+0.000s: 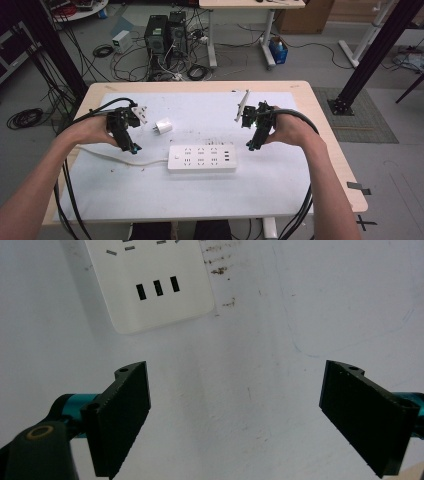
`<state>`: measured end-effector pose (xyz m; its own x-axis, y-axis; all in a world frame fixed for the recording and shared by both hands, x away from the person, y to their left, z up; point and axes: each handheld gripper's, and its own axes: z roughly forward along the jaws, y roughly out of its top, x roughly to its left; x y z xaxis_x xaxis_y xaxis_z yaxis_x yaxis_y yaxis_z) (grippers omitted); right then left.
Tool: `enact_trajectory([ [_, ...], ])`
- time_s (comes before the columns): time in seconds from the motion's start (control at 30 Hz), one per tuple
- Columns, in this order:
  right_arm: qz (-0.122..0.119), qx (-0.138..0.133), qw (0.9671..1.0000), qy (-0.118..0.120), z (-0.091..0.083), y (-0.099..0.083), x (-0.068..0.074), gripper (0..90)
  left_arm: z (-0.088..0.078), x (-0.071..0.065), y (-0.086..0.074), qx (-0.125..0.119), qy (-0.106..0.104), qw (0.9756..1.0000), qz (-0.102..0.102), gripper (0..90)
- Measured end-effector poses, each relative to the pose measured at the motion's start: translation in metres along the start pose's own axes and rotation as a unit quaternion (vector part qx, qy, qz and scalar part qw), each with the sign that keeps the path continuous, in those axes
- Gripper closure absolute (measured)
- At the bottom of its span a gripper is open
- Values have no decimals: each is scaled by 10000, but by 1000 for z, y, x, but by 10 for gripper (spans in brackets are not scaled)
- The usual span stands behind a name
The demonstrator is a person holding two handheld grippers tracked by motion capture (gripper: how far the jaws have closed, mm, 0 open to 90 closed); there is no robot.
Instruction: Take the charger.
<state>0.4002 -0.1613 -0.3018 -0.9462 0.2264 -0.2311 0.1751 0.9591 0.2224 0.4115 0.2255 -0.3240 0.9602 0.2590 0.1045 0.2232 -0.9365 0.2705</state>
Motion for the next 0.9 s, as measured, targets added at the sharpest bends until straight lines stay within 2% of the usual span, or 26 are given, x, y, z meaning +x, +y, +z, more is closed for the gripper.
enact_trajectory([
  [0.07, 37, -97, 9999, 47, 0, -1, 1, 124, -1, 2, -1, -11, -2, 10000, -16, 118],
  [0.2, 71, -168, 9998, 89, 2, -3, 2, 124, 1, 14, -3, -355, 110, 9984, -421, 117],
  [0.27, 104, -169, 9998, 73, 2, -4, 2, 124, 2, 17, -3, -375, 131, 9980, -485, 117],
  [0.3, 102, -186, 9998, 64, 1, -5, 1, 124, 6, 22, -3, -461, 177, 9966, -660, 117],
  [0.33, 88, -210, 9997, 72, 1, -5, 1, 124, 6, 22, -3, -461, 177, 9966, -660, 117],
  [0.37, 106, -221, 9997, 52, 1, -6, 0, 124, 15, 26, -5, -659, 151, 9935, -917, 117],
  [0.43, 119, -227, 9997, 47, 1, -7, -1, 124, 18, 28, -5, -687, 171, 9928, -971, 118],
  [0.47, 150, -234, 9996, 32, 1, -9, -3, 124, 25, 33, -6, -745, 194, 9907, -1126, 117],
  [0.5, 174, -243, 9995, 32, 2, -10, -3, 124, 29, 35, -7, -792, 241, 9894, -1195, 118],
  [0.53, 200, -239, 9995, 5, 2, -10, -4, 124, 29, 35, -7, -792, 241, 9894, -1195, 117],
  [0.57, 230, -238, 9995, 10, 3, -10, -4, 124, 32, 36, -7, -816, 269, 9883, -1260, 117],
  [0.6, 225, -229, 9995, 23, 3, -11, -4, 124, 37, 39, -6, -919, 381, 9857, -1364, 117],
  [0.67, 209, -201, 9996, -10, 4, -10, -3, 124, 43, 42, -5, -997, 489, 9830, -1464, 117],
  [0.7, 194, -186, 9996, -20, 4, -10, -3, 124, 43, 42, -5, -997, 489, 9830, -1464, 117],
  [0.73, 194, -192, 9996, -13, 4, -9, -2, 124, 48, 45, -3, -1032, 614, 9810, -1523, 117],
  [0.87, 170, -179, 9997, -17, 4, -8, -1, 124, 62, 52, 1, -1166, 585, 9764, -1720, 118],
  [0.9, 157, -170, 9997, -12, 5, -7, -1, 124, 62, 52, 1, -1166, 585, 9764, -1720, 118],
])
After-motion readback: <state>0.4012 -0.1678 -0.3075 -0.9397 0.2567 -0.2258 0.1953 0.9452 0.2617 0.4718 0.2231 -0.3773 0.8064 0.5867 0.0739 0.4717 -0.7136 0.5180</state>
